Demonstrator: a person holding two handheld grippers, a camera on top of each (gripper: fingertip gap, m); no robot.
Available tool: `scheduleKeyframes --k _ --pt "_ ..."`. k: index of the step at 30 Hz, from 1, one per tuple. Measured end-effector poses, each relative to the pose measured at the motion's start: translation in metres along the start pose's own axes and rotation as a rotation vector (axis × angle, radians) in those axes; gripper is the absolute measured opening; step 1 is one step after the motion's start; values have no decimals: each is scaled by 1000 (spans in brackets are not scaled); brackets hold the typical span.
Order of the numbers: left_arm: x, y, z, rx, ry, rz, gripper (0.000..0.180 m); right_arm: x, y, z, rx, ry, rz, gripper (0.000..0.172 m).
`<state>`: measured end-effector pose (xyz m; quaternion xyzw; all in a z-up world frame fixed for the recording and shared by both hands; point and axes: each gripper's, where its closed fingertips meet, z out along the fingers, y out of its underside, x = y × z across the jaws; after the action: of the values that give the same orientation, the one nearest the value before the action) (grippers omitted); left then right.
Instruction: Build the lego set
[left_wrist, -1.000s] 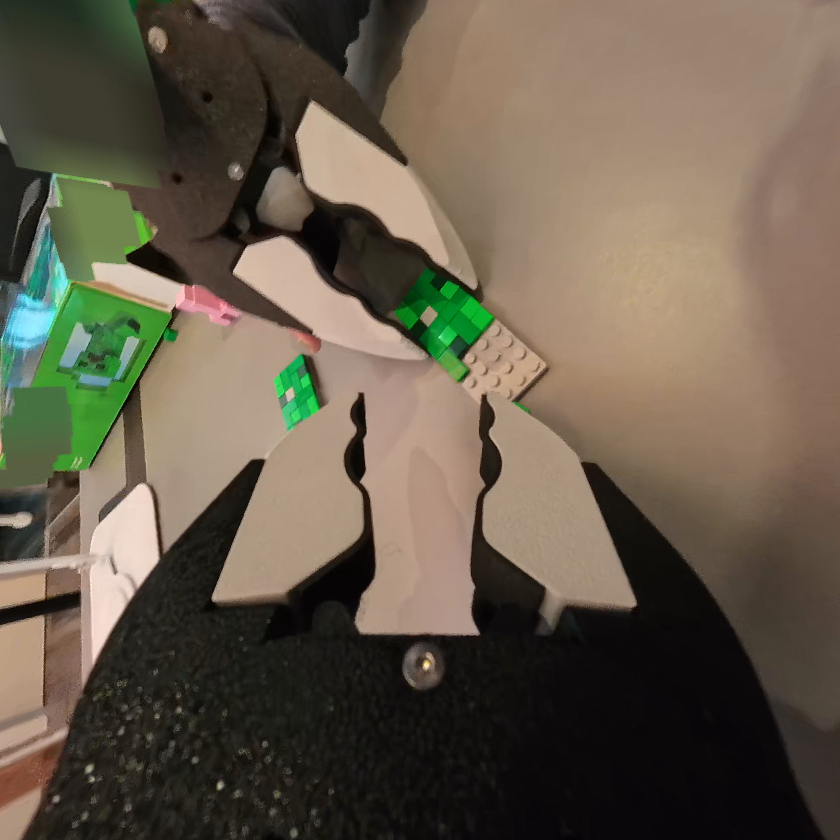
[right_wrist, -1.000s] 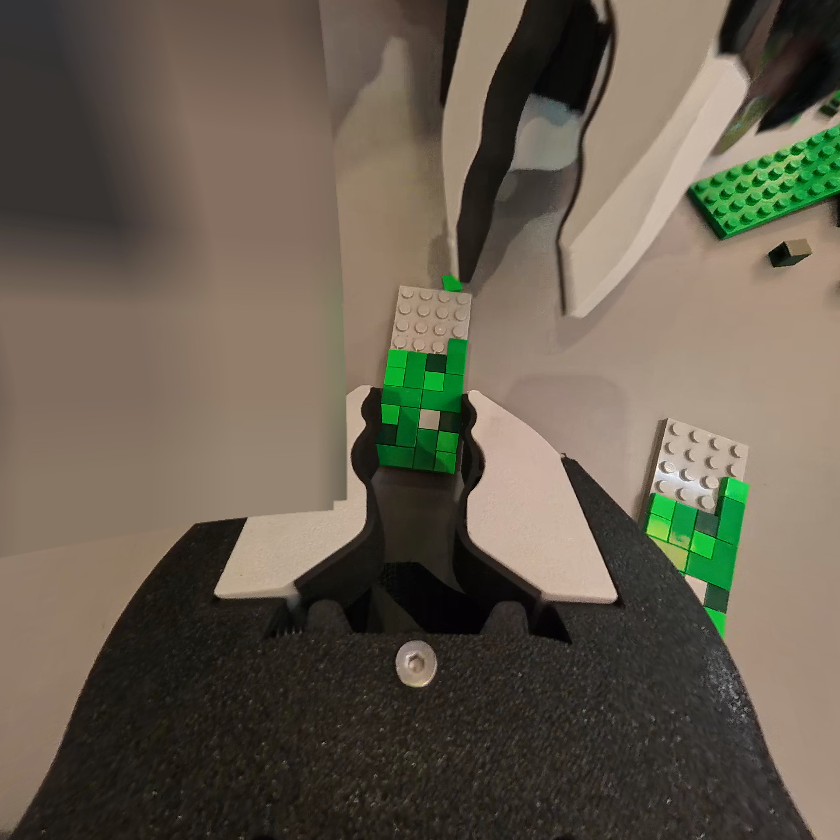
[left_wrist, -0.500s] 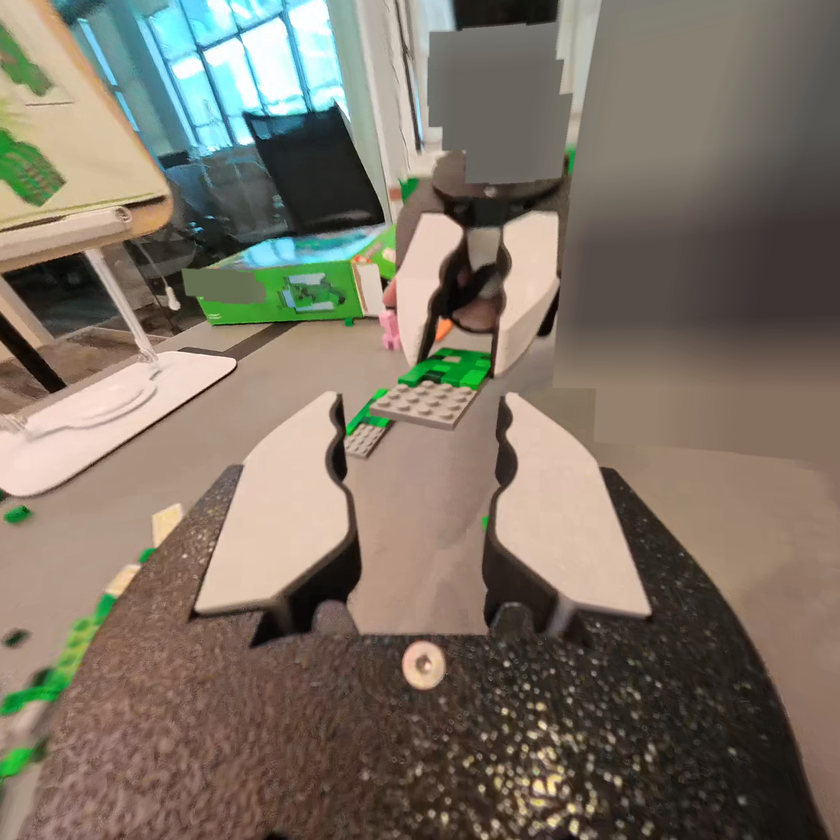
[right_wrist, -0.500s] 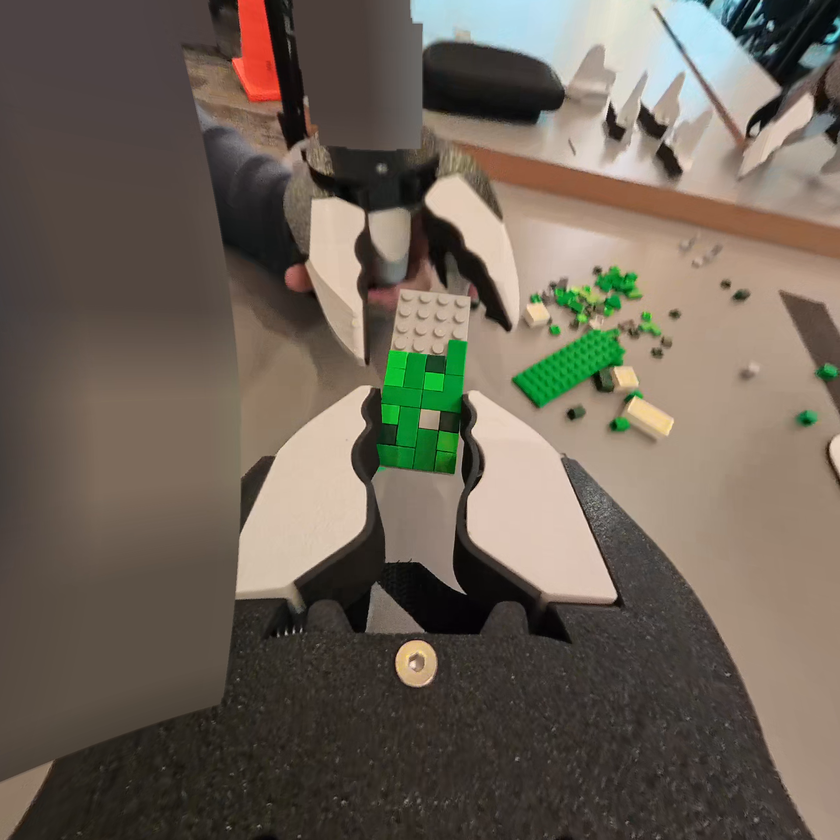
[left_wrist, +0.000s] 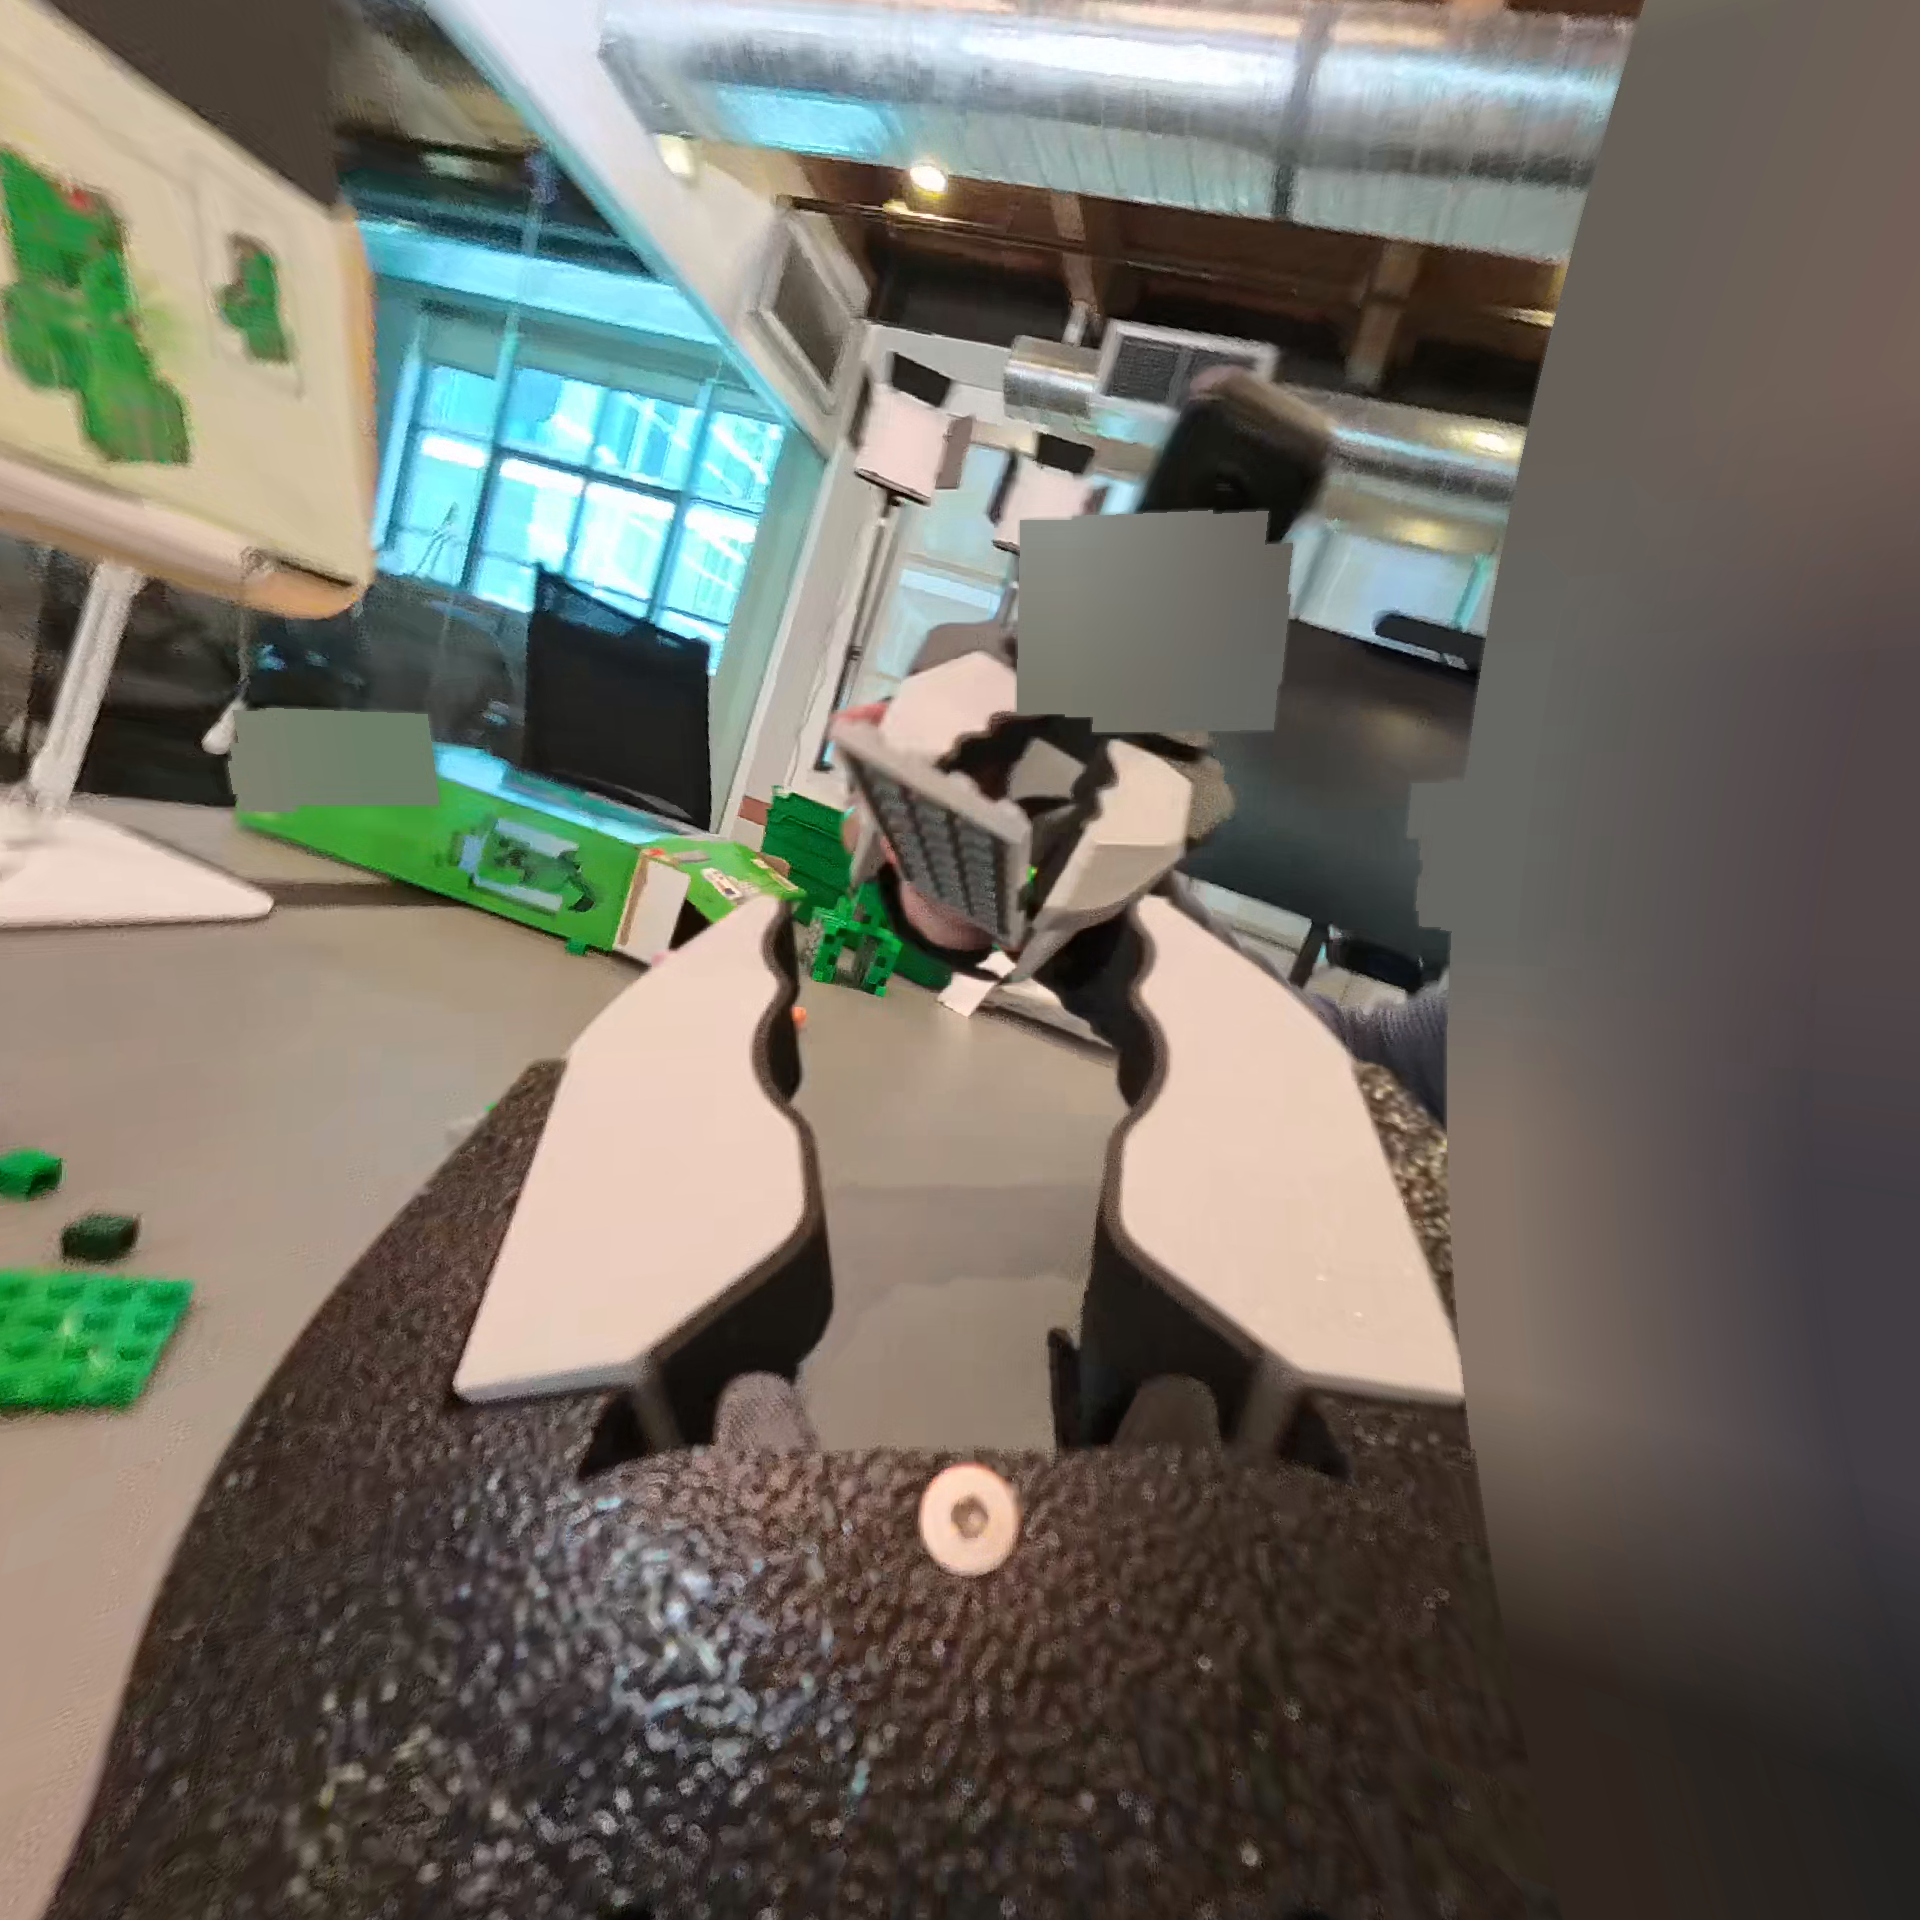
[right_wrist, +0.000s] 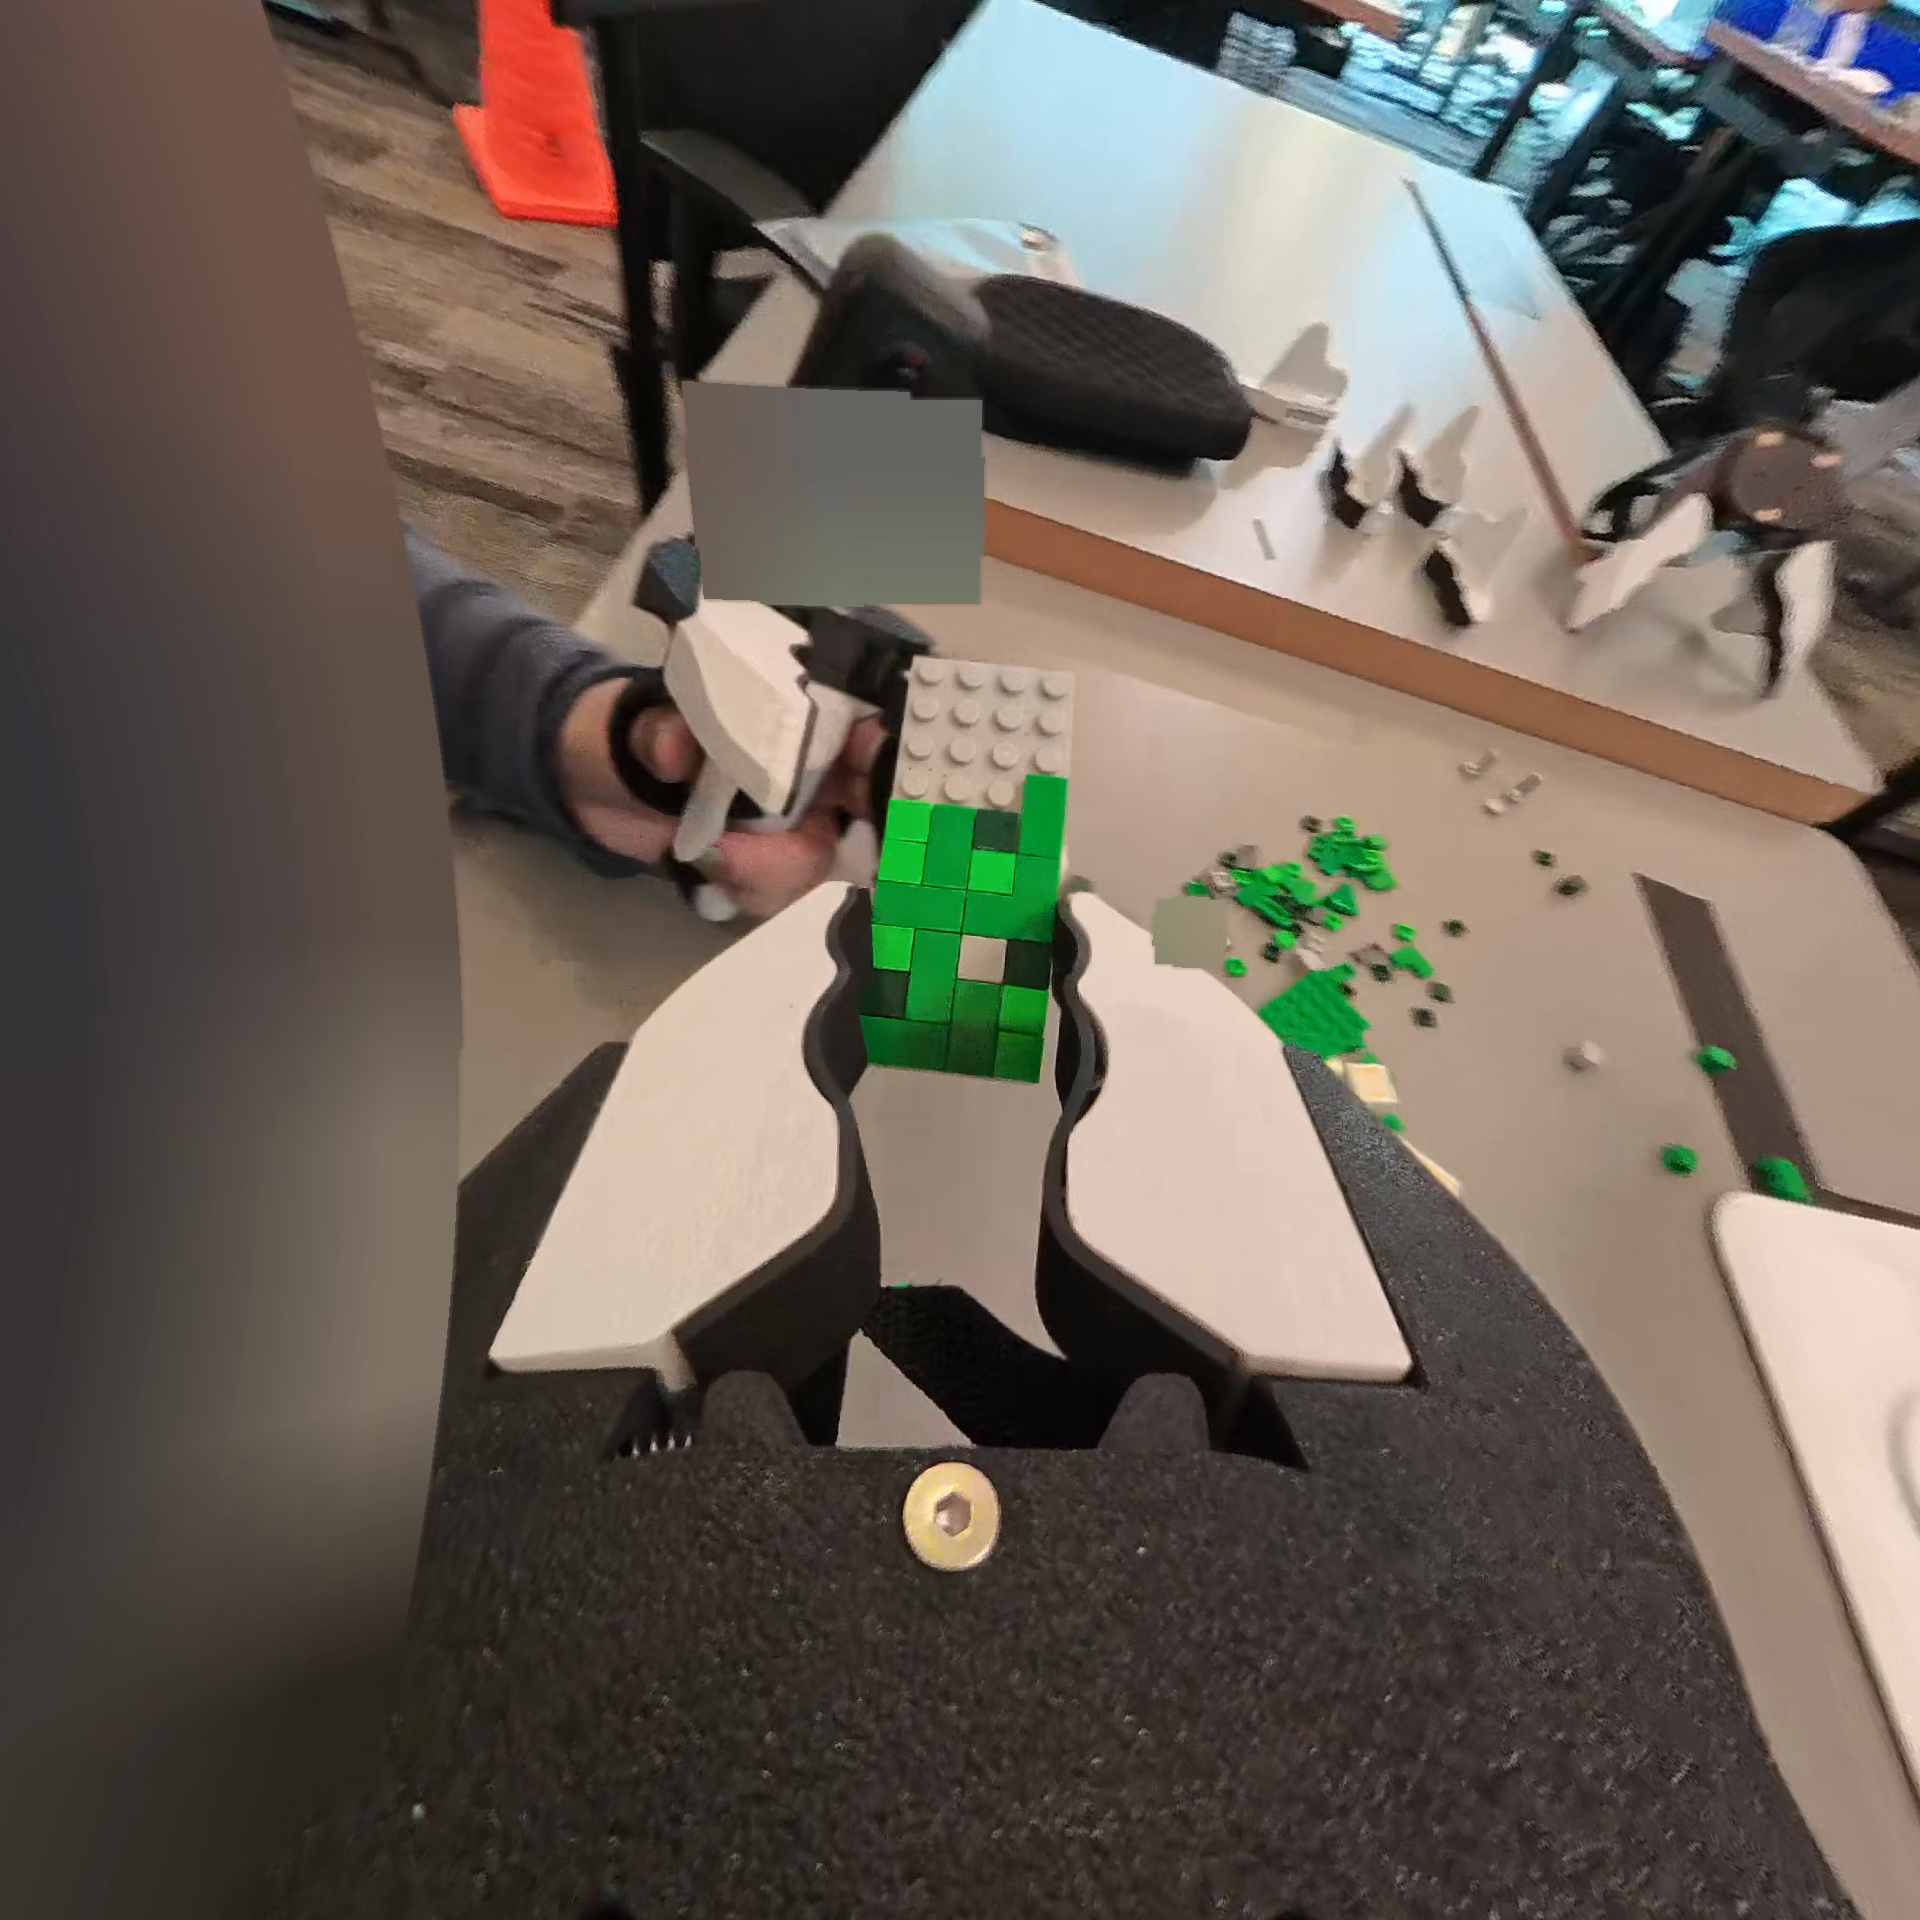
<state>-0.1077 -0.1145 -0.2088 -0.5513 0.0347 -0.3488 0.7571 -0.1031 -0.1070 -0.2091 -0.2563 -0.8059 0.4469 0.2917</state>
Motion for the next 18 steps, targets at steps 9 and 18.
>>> scheduleKeyframes --k 9,18 --pt "-25 -9 -22 197 -202 -421 31 -4 12 9 -204 230 -168 33" --pt "-38 16 -26 -22 -265 -500 4 -3 36 6 -226 250 -231 25"
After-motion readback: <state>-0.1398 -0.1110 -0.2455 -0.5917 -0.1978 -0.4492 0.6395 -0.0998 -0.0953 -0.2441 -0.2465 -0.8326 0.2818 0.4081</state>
